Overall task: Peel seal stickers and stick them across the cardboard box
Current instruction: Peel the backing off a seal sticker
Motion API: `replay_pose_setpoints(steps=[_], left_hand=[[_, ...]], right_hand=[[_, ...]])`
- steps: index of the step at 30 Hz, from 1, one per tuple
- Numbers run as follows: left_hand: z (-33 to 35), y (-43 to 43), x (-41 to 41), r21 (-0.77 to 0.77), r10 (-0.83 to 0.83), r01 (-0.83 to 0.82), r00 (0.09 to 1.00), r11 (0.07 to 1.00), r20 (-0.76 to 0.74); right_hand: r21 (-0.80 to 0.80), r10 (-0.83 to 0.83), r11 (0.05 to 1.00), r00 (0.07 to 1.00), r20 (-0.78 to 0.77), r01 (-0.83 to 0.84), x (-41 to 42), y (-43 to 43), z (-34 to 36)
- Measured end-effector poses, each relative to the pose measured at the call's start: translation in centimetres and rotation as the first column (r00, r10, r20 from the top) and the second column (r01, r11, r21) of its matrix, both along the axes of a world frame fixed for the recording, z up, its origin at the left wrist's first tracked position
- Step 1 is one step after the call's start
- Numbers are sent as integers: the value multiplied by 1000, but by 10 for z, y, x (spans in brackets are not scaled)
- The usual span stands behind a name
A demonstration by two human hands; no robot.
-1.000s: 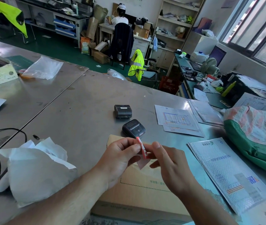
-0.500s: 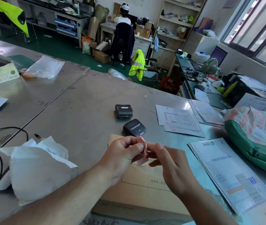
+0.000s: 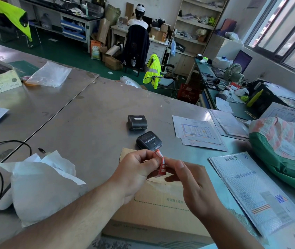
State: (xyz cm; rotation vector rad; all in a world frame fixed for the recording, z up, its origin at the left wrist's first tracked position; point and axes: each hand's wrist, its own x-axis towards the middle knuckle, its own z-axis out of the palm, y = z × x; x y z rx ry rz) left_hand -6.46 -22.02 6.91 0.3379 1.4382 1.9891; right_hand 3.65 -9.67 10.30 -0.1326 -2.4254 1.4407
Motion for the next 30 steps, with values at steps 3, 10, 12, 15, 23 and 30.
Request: replay_pose_setpoints(steps=[3,10,12,15,23,30], left_hand=[[-2,0,0,1,-9,9,1000,1000,10],[-1,0,2,-79,14,-31,977,996,-215],[0,-1,3,-164,10,-75,932,984,-362],[4,-2,6,-227,-9,-120,868,967,-496],[8,-6,10,-243,-64,-90,826,966,-560],[8,-7,9,-241,-52,-110,815,964,-577]], right_hand=[[-17,2,1000,1000,-5,-2,1,1,-2],[-587,-2,803,985,170,103,-7,4,-2],[-651,6,746,977,211,136,-9,6,0],[-684,6,711,971,238,163,-8,9,-1],[-623,18,769,970,244,143,-6,9,-2],[-596,11,792,973,230,132,-7,6,-4]])
